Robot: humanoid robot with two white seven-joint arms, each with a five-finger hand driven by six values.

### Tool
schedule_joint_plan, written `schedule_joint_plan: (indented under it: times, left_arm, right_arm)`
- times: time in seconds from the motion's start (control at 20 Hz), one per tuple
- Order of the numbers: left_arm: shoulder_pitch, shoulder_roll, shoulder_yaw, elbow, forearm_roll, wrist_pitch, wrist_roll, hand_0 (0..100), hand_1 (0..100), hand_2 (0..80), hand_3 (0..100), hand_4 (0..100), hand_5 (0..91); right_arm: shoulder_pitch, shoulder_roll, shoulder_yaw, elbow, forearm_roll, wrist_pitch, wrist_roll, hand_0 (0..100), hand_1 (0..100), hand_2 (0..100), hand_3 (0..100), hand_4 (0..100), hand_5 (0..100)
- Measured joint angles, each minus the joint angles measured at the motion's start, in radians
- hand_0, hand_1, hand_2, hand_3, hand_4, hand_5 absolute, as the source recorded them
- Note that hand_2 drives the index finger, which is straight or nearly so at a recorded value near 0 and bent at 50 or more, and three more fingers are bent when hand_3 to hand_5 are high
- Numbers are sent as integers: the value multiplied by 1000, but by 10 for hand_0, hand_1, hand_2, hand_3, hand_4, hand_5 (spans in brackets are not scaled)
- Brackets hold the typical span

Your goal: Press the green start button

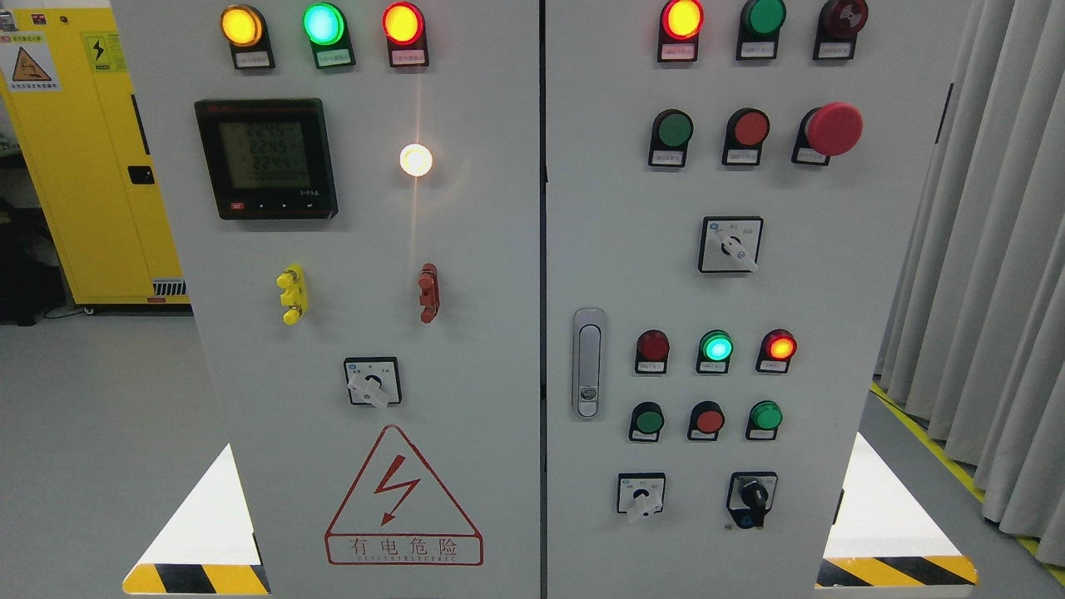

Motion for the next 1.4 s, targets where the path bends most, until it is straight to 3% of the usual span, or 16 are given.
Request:
schedule_joint_plan:
  times: [0.1,0.3,0.8,1.4]
  left_arm:
    - [0,-5,0,0,0,0,-2,120,556,0,0,0,0]
    - [0,-13,-1,0,0,0,-4,120,556,0,0,0,0]
    - [0,-23,-2,0,0,0,-5,120,556,0,0,0,0]
    - [0,-28,-2,0,0,0,-5,120,556,0,0,0,0]
  right_arm:
    - [-32,-3,-7,-41,23,0,-13,291,604,0,622,641,549]
    - [-96,-8,-18,-105,61,-2,-22,298,614,0,667,677,599]
    - [-261,-20,-30,-176,174,5,-7,336,620,0,679,715,637]
    - [-424,-29,-33,-105,219,14,-4,354,621,0,679,723,648]
